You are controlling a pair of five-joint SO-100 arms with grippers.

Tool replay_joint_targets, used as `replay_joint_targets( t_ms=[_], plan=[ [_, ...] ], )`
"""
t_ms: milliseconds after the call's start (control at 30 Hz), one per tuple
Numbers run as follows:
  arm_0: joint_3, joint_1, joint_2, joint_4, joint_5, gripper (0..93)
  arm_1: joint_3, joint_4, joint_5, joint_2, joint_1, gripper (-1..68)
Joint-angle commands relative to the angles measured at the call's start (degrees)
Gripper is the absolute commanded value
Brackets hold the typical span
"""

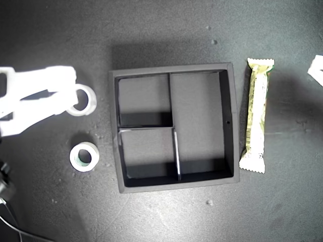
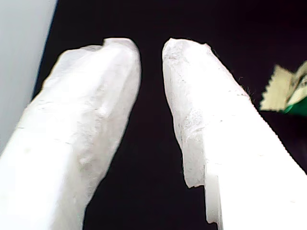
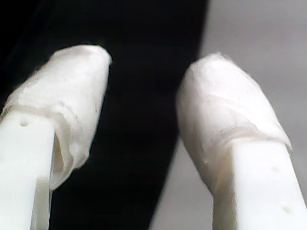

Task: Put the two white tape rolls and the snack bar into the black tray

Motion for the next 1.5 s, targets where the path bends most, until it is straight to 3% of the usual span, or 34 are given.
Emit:
replay_joint_targets(
  t_ms=[0, 133, 267, 467, 733, 1067, 1467],
  plan=[
    [-21.36, 2.02, -16.17, 11.16, -0.97, 12.9, -6.86, 6.42, -5.19, -0.35, -1.14, 10.9],
    [-30.06, 5.01, -26.98, 19.86, -3.25, 13.0, -12.04, 11.78, -9.58, -1.49, -3.43, 15.2],
    [-29.62, 7.03, -32.61, 24.70, -7.12, 13.1, -23.03, 15.29, -15.73, -14.94, -5.80, 18.9],
    [-22.06, 8.88, -33.13, 24.79, -11.43, 13.3, -47.99, 27.77, -27.42, -45.26, -10.63, 26.0],
    [-13.01, 10.46, -36.30, 20.65, -15.03, 14.5, -68.03, 41.13, -36.91, -73.30, -19.07, 27.5],
    [-6.06, 8.09, -41.04, 13.36, -15.29, 15.7, -80.07, 46.67, -44.21, -93.96, -25.40, 27.9],
    [-5.71, 6.33, -49.92, 8.17, -13.71, 15.8, -88.42, 47.64, -48.69, -107.23, -27.51, 28.1]
  ],
)
